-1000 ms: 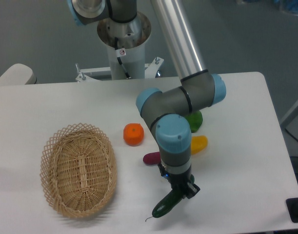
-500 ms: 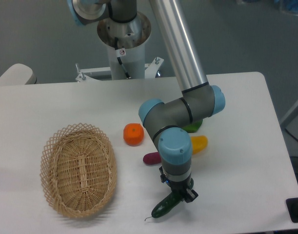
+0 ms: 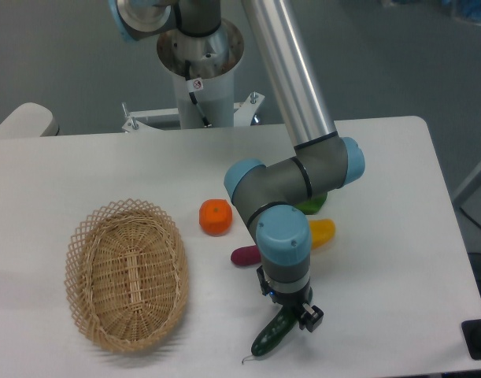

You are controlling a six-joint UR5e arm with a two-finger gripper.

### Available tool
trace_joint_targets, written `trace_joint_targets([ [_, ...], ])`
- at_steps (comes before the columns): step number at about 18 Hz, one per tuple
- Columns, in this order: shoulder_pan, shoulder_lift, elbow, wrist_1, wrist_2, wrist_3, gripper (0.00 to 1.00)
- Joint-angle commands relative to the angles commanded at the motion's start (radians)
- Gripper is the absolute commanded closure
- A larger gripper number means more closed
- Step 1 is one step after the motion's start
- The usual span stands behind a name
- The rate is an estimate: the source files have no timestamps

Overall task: Place the cucumber on the table
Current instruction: 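Lower the cucumber onto the table and open the gripper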

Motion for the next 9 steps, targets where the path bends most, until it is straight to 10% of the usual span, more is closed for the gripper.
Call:
trace_joint_targets([
  [9, 0.032, 0.136, 0.040, -0.058, -0.011, 0.042, 0.00],
])
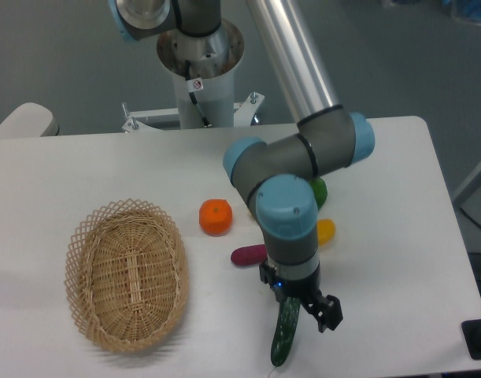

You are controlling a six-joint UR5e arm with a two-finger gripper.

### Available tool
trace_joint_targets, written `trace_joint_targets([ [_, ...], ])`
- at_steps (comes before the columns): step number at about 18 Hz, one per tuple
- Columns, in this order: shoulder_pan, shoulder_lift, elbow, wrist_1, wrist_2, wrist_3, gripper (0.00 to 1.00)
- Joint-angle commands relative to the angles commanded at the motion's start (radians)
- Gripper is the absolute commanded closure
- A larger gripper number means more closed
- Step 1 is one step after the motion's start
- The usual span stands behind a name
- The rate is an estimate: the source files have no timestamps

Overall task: Place the cucumber on the table
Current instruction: 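Lower the cucumber onto the table and open the gripper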

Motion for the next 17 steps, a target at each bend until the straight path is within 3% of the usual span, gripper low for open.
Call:
trace_joint_targets([
  [3, 0.060, 0.052, -0.002, -0.090, 0.003, 0.124, 0.00],
  [9, 0.184, 0.124, -0.018, -0.195, 0.003, 0.434, 0.00],
  [17, 0.221, 0.137, -0.035, -0.210, -0.008, 0.513, 0.00],
])
